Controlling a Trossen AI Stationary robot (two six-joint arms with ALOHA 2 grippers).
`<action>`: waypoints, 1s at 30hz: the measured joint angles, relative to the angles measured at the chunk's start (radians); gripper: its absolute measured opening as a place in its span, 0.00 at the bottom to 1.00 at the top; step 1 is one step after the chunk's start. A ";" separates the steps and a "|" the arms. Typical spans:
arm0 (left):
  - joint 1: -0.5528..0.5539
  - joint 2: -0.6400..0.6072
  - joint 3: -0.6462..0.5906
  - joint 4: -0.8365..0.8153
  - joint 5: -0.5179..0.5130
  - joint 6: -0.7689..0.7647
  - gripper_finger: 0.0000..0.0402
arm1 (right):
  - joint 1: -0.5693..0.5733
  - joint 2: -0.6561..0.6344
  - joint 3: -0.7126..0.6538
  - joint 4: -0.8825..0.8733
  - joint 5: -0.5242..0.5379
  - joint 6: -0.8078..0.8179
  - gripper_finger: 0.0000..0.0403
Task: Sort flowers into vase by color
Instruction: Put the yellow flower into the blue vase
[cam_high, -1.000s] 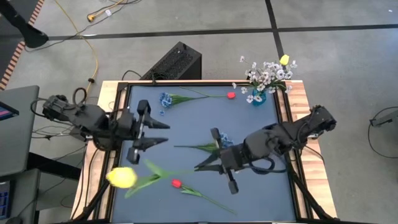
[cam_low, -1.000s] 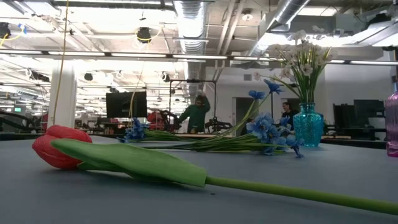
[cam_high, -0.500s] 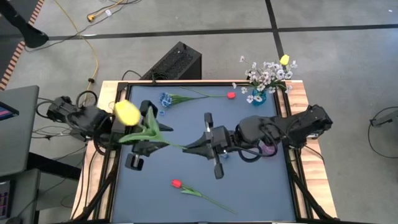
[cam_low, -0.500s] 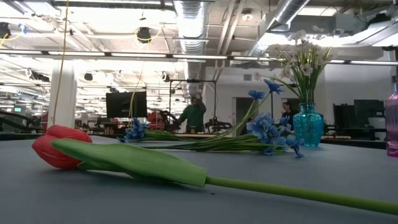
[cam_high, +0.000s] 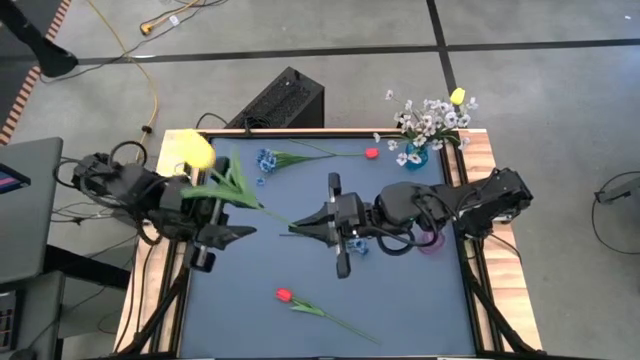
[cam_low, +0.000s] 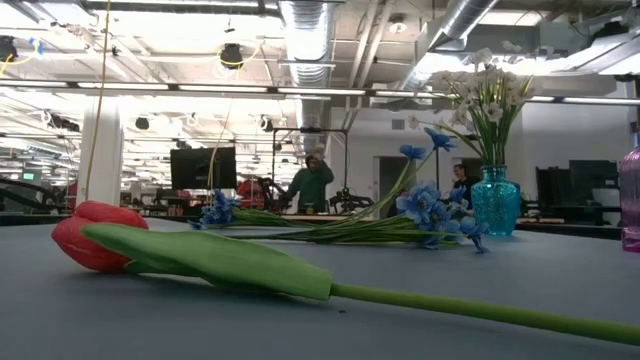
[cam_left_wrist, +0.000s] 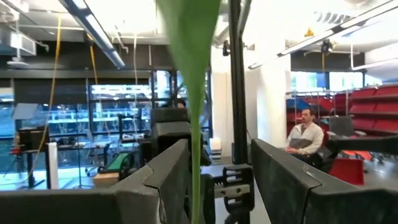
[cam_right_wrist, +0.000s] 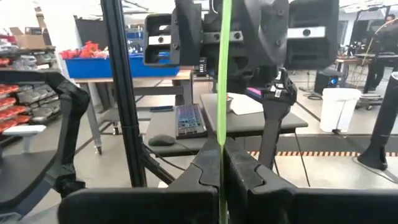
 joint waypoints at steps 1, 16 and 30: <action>0.000 -0.008 0.000 0.000 -0.002 0.000 0.41 | -0.002 0.000 0.000 -0.001 0.000 0.007 0.07; 0.001 0.000 0.000 -0.013 -0.059 -0.043 0.41 | -0.023 0.005 0.000 -0.016 0.035 0.024 0.07; 0.005 0.000 0.000 -0.005 -0.107 -0.037 0.03 | -0.028 0.005 0.000 -0.063 0.046 0.041 0.07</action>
